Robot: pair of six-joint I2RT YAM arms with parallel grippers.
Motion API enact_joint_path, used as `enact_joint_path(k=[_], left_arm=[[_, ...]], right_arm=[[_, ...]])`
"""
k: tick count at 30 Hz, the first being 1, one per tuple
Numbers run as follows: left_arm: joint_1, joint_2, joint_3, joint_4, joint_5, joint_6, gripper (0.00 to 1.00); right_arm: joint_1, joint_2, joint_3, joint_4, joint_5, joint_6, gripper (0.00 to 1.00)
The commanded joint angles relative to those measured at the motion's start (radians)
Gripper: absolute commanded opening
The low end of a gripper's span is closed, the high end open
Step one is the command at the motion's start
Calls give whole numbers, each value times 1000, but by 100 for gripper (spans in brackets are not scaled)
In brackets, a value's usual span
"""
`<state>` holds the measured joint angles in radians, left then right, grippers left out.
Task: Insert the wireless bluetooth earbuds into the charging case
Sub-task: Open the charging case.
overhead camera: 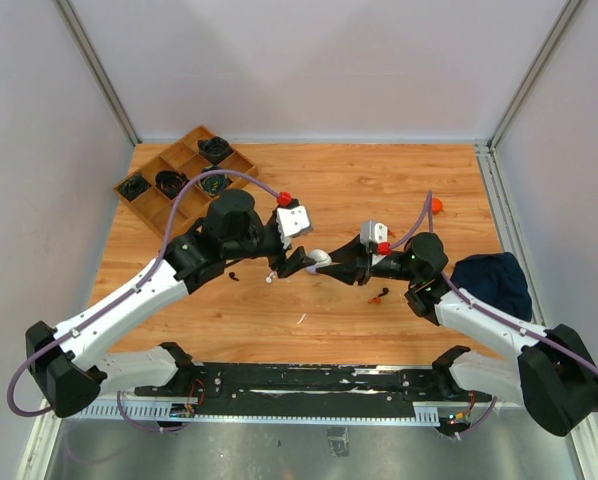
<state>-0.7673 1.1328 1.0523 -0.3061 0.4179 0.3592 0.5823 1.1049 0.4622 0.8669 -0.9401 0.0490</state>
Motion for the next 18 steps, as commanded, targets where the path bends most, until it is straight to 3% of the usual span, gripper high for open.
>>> enact_joint_path(k=[1,18], left_arm=[[20,-36,-5,82,-39,-9,71],[30,-51,-19,112,-100,-90,74]], right_arm=[[9,-12,-13,26,-34,4,4],[4,-16,-27,1,48,-19,3]])
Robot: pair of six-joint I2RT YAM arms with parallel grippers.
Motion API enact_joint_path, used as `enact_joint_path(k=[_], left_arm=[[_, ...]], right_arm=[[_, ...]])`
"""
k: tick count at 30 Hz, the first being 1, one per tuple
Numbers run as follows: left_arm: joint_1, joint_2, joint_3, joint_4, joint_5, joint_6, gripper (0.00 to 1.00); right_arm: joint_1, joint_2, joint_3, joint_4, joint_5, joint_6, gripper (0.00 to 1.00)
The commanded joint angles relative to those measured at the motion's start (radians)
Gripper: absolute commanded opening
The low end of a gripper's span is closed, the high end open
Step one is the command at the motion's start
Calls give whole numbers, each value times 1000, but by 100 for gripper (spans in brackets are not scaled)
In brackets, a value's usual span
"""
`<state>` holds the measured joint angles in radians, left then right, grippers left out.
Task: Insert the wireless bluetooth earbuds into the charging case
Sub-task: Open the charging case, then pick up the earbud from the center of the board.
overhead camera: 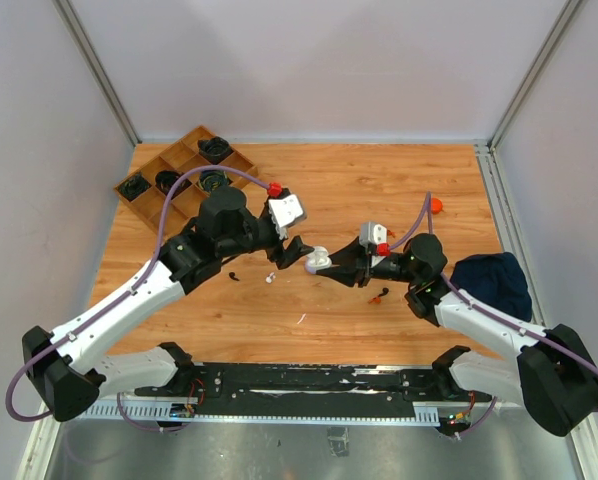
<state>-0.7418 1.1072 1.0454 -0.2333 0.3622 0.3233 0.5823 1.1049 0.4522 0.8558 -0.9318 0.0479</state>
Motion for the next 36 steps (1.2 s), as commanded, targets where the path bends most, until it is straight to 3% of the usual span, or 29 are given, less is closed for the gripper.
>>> enact_joint_path(k=[1,9,15,25,36], left_arm=[[4,-27,-12,40,-64,-76,75],[4,-32,-66,8,-408,-359,80],[5,-23,-135,-40,-557,-562,83],[44,110,-256,61,-565,-710,83],[123,383,-199,61,-489,-719,83]], right_arm=[[2,-18,-21,11,55,-22,3],[-4,-40,-71,2,212,-53,3],[-4,-58,-110,26,291,-66,4],[-5,-57,-156,81,328,-62,3],[-5,-56,-171,117,327,-57,4]])
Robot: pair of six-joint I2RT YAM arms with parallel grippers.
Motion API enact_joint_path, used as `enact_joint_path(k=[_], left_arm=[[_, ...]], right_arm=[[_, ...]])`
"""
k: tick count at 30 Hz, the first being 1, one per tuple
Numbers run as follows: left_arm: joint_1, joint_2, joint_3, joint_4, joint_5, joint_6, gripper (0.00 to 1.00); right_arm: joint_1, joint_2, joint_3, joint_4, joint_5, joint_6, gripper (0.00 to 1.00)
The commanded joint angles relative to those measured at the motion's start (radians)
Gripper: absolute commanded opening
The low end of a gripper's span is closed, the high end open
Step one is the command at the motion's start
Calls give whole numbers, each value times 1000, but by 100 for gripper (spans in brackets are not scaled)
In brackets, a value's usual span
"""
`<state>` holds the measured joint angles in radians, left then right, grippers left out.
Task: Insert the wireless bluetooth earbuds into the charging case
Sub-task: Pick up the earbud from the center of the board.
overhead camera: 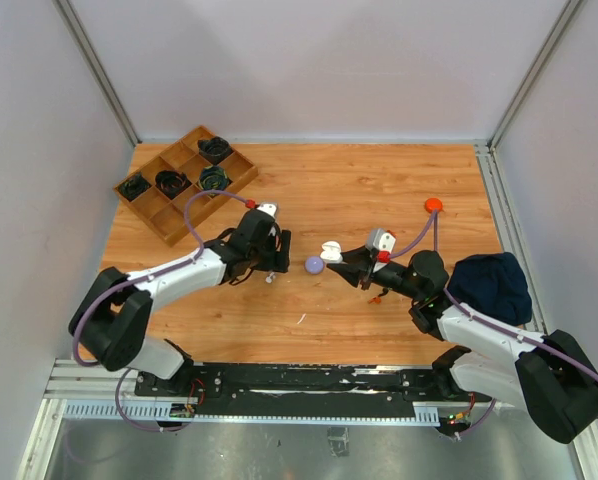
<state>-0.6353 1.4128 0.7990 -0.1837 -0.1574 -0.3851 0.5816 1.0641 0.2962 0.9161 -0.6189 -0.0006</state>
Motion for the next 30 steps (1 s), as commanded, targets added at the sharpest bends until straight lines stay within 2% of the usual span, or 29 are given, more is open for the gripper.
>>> enact_joint_path(k=[1,10,18,30], left_arm=[[18,100,55,8,38,-9,83],[20,209,89,-2,126,17,80],[20,227,97,-36,186,35,79],[19,228,103,-105,302,53,71]], right_arm=[[-3,-16,-15,54,14,-11,4],[-5,-26,-14,40,19,-18,4],[-4,-23,-13,37,21,-19,3],[-4,-29,-14,31,30,-22,3]])
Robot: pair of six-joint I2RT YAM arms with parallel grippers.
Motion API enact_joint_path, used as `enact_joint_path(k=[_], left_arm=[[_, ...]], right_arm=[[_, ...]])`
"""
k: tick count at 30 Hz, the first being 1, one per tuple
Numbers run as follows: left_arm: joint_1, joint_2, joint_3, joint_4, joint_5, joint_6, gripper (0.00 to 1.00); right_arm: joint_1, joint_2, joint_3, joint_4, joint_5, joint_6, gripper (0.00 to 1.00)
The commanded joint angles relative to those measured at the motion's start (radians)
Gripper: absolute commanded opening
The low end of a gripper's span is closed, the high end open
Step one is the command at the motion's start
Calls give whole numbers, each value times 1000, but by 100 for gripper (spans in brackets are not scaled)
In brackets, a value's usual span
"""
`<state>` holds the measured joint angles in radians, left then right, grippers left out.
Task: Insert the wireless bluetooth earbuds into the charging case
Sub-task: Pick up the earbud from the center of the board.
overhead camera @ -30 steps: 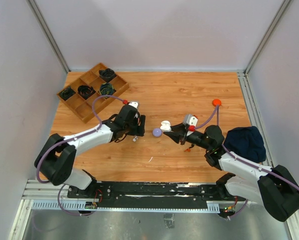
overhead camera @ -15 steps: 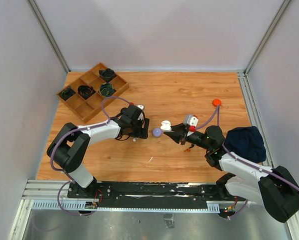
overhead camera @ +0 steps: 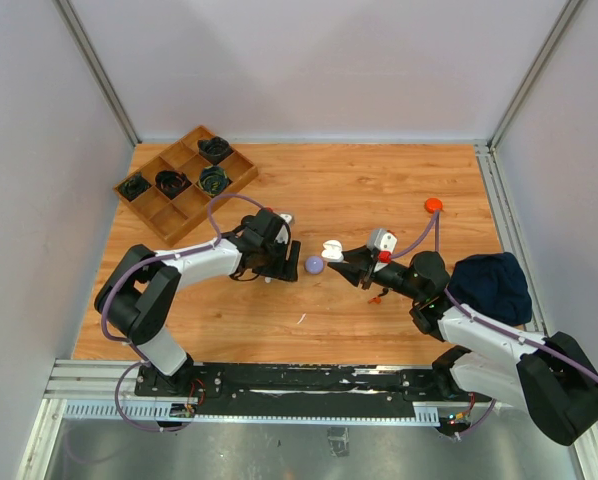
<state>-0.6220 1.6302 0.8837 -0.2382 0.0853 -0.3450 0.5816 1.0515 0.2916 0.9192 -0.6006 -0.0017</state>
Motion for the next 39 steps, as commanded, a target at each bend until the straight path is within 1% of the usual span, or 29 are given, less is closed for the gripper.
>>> enact_joint_path(k=[1,8,14,17,22,26,31,39], left_arm=[[5,8,16,-60,61,14,71],[5,-27,-8,-104,79,8,69],[5,-100,4,-130,62,-11,70],[5,-144,23,-158,34,-32,71],[5,-187,26,-199,-63,-68,71],[5,-159,38,-233,-113,-19,71],[5,-92,79,-262,-128,91,68],[5,17,164,-331,-138,255,57]], right_arm=[[-3,-16,-9,28,10,-21,3],[-3,-18,-8,23,11,-23,3],[-4,-20,-8,20,10,-23,3],[-3,-24,-8,15,13,-24,3],[-4,-22,-6,13,14,-26,2],[-4,-25,-6,9,15,-29,2],[-3,-35,-7,1,18,-33,2],[-3,-35,-6,1,13,-32,2]])
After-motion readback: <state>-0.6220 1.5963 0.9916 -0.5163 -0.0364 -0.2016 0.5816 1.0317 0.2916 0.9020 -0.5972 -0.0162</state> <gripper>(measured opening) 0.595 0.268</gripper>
